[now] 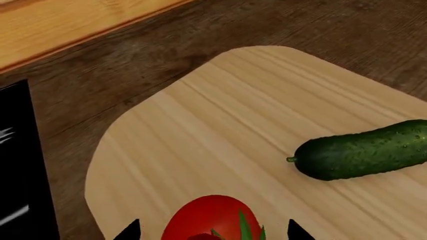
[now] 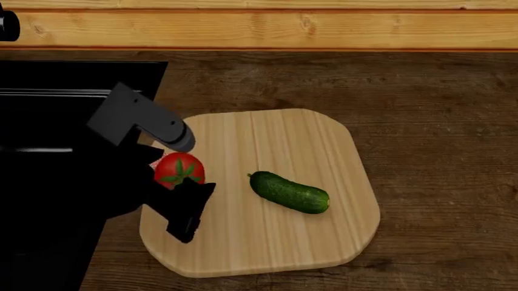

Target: Pick the vegetables from the sink and place them on the cutting board.

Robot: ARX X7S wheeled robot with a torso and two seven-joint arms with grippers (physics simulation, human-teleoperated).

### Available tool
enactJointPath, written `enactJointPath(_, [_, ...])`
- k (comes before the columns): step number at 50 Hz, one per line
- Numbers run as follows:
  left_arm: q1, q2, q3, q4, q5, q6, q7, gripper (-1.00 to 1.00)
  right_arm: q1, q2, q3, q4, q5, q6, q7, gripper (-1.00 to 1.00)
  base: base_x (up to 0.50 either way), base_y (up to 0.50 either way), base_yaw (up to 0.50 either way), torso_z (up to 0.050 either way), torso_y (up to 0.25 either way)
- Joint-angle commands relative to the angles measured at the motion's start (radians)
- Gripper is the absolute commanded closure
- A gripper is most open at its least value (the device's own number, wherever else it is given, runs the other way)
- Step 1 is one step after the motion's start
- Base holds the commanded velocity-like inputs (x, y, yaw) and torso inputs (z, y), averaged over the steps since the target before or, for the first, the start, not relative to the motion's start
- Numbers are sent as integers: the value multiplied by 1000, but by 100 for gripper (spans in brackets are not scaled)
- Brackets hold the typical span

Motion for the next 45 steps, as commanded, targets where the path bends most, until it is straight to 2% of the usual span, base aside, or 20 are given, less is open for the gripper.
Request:
enactJointPath(1, [12,8,-31,2,-16,10,20,-100,-9,-20,23,-9,-35,-2,-14,-100,0,0,0,0,0])
enactJointPath(12, [1,9,-42,4,-22,14,10,-100,-7,-20,23,-11,-29,1,-13,-100,0,0,0,0,0])
enactJointPath(29, [-116,17,-42,-100,38,113,30,-100,-15,-18,21,-16,-25,-4,-18,-100,0,0,0,0,0])
enactJointPath(40, [-193,13,-101,-55,58,127,-51,-100,-5,-26,14,-5,-45,-16,-17,-100,0,0,0,0,0])
enactJointPath(45, [-195,-7,-117,107,95,127,-166,-100,2,-33,-1,-5,-85,-36,-14,-100,0,0,0,0,0])
